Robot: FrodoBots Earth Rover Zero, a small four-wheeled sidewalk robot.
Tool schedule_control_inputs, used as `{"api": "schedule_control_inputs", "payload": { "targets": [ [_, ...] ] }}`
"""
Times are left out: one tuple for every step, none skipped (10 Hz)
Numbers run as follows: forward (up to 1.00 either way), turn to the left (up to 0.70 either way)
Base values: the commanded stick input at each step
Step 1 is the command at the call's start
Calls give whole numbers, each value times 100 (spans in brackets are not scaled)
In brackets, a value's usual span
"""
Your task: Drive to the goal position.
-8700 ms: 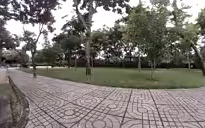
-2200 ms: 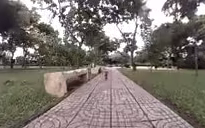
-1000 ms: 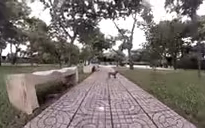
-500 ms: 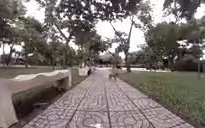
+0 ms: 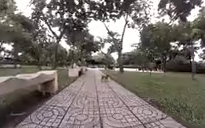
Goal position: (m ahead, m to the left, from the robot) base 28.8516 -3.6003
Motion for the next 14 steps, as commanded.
{"api": "schedule_control_inputs", "payload": {
  "targets": [
    [70, 0],
    [70, 0],
    [70, 0],
    [70, 0],
    [70, 0],
    [70, 0],
    [70, 0],
    [70, 0],
    [70, 0],
    [70, 0],
    [70, 0],
    [70, 0],
    [70, 0],
    [70, 0]
  ]
}}
